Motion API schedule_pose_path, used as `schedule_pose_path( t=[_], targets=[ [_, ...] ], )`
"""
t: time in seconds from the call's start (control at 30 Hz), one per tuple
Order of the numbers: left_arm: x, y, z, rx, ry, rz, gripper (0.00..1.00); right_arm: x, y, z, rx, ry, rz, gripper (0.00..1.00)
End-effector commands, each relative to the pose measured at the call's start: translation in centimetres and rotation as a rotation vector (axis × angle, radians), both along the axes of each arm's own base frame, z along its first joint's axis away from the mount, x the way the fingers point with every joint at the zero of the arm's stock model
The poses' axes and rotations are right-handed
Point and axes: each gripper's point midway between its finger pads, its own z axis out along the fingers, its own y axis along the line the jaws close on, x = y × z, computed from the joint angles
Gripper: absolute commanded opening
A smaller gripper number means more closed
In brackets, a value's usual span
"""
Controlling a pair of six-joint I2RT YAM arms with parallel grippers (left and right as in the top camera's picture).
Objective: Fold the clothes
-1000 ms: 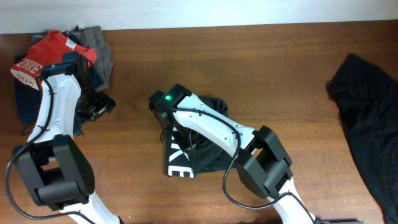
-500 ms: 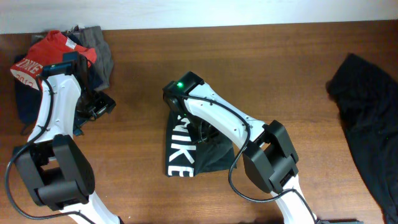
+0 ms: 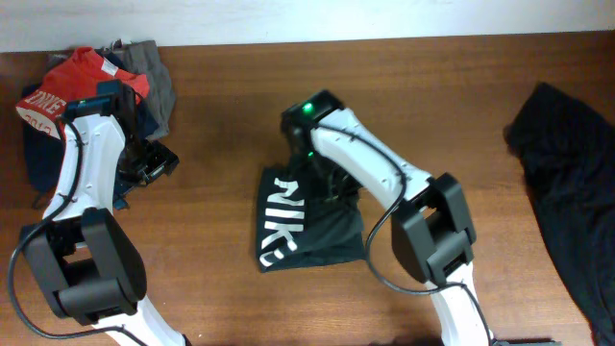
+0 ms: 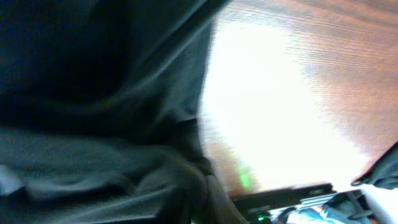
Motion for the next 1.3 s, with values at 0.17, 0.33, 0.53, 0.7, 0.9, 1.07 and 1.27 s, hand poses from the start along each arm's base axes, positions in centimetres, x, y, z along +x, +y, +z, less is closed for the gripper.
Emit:
schedule_pose_path(
  t=[0.17, 0.33, 0.53, 0.7, 0.9, 1.07, 1.27],
  targets=[
    [0.0, 0.1, 0.6, 0.015, -0.017, 0.008, 0.99, -0.4, 0.3, 1.3, 0.137, 0.054, 0.007, 0.42],
    [-0.3, 0.0, 0.6, 0.008, -0.007, 0.007, 0.99, 0.1, -0.5, 3.5, 0.163, -0.013, -0.007, 0.41],
    [0.7, -4.8, 0.6, -0.26, -0.059, -0.208, 0.99, 0.6, -2.6, 8.9, 0.263, -0.149, 0.033, 0.57],
    [-0.8, -12.1, 1.4, -0.464, -0.026, -0.479, 0.95, 1.7, -5.2, 10.2, 0.285, -0.195, 0.006, 0.74],
    [-3.2, -18.0, 0.1, -0.449, 0.066, -0.664, 0.48, 4.4, -7.7, 10.2, 0.378, -0.247, -0.138, 0.3],
    [-5.4, -20.7, -3.2, -0.451, 0.114, -0.691, 0.01, 5.2, -8.4, 10.7, 0.525, -0.241, -0.153, 0.17],
    [-7.5, -23.8, -4.9, -0.529, 0.127, -0.75, 0.01, 6.1, -7.3, 11.2, 0.62, -0.27, -0.115, 0.18]
  ],
)
